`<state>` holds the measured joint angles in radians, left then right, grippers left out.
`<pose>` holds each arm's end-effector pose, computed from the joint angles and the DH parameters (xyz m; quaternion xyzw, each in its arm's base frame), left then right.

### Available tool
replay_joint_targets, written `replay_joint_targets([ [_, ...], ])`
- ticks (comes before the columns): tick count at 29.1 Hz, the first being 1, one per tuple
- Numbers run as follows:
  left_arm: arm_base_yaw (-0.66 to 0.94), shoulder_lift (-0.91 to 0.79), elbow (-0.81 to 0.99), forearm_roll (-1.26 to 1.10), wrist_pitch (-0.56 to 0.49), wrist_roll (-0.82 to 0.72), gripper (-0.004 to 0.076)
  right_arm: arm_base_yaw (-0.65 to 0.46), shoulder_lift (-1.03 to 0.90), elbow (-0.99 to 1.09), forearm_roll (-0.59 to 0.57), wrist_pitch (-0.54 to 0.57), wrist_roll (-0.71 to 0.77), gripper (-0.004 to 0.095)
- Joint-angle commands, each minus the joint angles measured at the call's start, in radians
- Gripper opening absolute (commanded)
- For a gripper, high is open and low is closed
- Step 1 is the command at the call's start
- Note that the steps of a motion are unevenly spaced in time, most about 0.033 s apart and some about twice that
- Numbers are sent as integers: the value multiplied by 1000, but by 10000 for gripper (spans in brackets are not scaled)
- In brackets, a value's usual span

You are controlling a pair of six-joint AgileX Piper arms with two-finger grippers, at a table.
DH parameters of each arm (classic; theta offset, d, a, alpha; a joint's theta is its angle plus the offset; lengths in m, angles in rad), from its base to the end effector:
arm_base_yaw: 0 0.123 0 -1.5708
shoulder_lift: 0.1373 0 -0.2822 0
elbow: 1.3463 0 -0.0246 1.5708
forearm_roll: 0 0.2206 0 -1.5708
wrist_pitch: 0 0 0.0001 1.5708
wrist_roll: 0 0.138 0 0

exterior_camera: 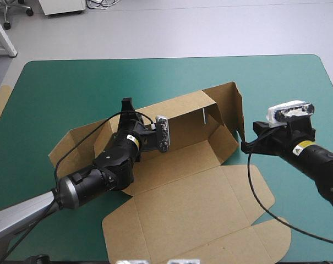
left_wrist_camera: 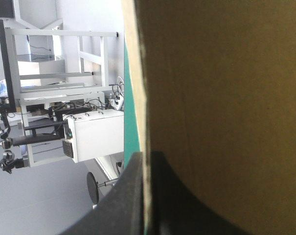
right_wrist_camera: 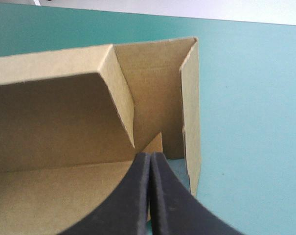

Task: Fold the box

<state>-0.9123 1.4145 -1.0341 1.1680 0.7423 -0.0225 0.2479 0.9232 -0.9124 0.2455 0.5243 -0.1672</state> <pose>0.2513 -0.1844 0.3005 0.6110 0.6000 0.3174 0.4073 0.1941 0.0665 0.3528 -0.1173 0.8339 0.1295 0.5236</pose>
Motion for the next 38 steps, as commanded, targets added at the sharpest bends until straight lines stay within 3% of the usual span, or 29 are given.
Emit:
replay_joint_targets([
  [1,-41,-46,-22,98,-1,-56,-10,3,58,-157,-65,42,75,-17],
  [8,-82,-93,-24,160,17,-134,-10,3,207,-314,-75,139,108,-17],
  [15,-88,-109,-24,150,21,-132,-10,3,320,-441,-70,197,122,-17],
  [26,-91,-109,7,186,-6,-120,-10,3,432,-685,-50,391,132,-17],
  [38,-156,-114,89,253,87,-154,-10,3,443,-708,-42,405,130,-17],
])
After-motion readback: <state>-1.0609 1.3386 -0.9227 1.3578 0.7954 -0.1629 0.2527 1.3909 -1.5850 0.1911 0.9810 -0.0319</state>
